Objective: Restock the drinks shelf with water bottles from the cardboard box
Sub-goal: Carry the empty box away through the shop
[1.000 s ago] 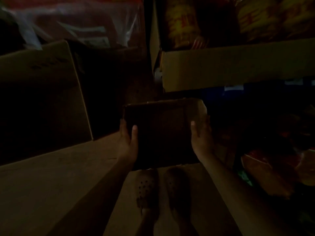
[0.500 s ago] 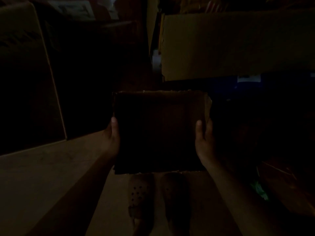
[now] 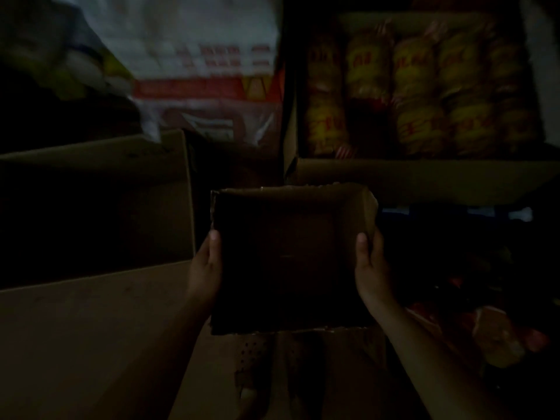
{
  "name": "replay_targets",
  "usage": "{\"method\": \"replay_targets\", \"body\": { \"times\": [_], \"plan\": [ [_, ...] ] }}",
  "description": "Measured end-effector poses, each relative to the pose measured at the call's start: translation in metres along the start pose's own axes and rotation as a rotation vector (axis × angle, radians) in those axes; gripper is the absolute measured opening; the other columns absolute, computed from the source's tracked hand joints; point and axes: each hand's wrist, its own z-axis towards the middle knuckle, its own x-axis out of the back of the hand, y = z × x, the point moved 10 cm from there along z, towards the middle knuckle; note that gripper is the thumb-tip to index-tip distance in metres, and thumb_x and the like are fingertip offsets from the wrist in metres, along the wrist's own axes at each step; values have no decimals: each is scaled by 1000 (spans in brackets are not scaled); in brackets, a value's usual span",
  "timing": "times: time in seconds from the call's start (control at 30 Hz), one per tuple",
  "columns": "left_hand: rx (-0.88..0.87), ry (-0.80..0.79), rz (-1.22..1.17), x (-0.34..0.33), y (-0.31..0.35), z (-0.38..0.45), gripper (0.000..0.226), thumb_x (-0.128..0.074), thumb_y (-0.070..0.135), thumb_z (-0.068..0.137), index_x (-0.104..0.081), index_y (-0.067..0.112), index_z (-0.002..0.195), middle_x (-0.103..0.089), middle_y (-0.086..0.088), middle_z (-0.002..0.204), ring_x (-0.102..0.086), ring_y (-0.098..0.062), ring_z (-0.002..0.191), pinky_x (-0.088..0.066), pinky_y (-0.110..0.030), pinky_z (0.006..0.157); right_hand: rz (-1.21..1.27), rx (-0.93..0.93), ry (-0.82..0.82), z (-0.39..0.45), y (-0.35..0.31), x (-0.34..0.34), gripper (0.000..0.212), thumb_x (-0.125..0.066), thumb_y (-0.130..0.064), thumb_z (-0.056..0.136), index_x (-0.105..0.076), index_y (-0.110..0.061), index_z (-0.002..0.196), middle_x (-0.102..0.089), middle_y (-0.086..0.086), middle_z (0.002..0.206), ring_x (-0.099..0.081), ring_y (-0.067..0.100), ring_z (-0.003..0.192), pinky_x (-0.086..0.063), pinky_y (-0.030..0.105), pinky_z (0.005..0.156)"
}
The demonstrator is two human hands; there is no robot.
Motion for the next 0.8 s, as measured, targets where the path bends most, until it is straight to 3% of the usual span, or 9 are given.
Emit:
{"method": "replay_targets", "body": {
  "times": [0.1, 0.2, 0.3, 0.4, 0.5, 0.6, 0.67, 0.8],
  "plan": [
    [21, 8, -65, 23, 39, -37, 60, -28, 72, 83, -56, 37, 123, -63, 3, 118, -59, -17, 112, -50, -41, 93, -46, 53, -54, -32, -53, 20, 73, -29, -64, 85, -15, -35, 150, -44, 3, 144, -51, 27, 123, -45, 37, 94],
    [-2, 61, -93, 50, 90, -79, 55, -28, 69, 86, -55, 39, 124, -62, 7, 114, -59, -15, 109, -50, -33, 85, -128, 134, -61, -70, -110, 42, 71, -37, -55, 89, -14, -28, 151, -46, 4, 141, -54, 26, 120, -44, 26, 83],
    [-71, 118, -119, 85, 139, -120, 58, -28, 64, 89, -51, 34, 133, -60, 4, 119, -59, -15, 110, -49, -25, 78, -187, 229, -59, -108, -171, 56, 74, -37, -56, 88, -13, -27, 152, -48, 5, 139, -57, 25, 115, -47, 26, 80],
    [-114, 178, -178, 131, 177, -158, 55, -32, 60, 90, -51, 31, 133, -61, 3, 119, -60, -15, 108, -49, -20, 73, -190, 321, -70, -152, -241, 60, 76, -33, -63, 85, -12, -32, 152, -40, 1, 146, -50, 24, 125, -47, 35, 94],
    [-130, 235, -256, 184, 208, -200, 56, -37, 60, 86, -50, 32, 133, -63, 7, 112, -62, -12, 101, -53, -27, 78, -269, 456, -73, -198, -310, 54, 84, -22, -80, 81, -8, -36, 151, -32, -1, 152, -43, 24, 133, -40, 41, 106],
    [-134, 310, -294, 238, 226, -241, 54, -42, 56, 89, -47, 32, 137, -65, 6, 110, -65, -16, 99, -54, -40, 89, -379, 516, -108, -239, -356, 34, 82, -25, -71, 83, -8, -30, 152, -32, 7, 151, -43, 29, 131, -41, 41, 100],
    [-135, 374, -303, 275, 232, -269, 50, -42, 51, 93, -46, 30, 138, -64, 6, 109, -65, -15, 98, -54, -38, 88, -432, 564, -116, -268, -388, 20, 79, -29, -66, 86, -11, -26, 152, -29, 11, 153, -37, 31, 135, -38, 42, 103],
    [-111, 543, -295, 352, 227, -332, 54, -38, 56, 93, -53, 23, 134, -66, 2, 111, -64, -17, 98, -54, -37, 86, -556, 756, -146, -337, -443, -19, 73, -12, -68, 90, -15, -26, 149, -39, 14, 148, -44, 30, 131, -37, 41, 107]
  ]
}}
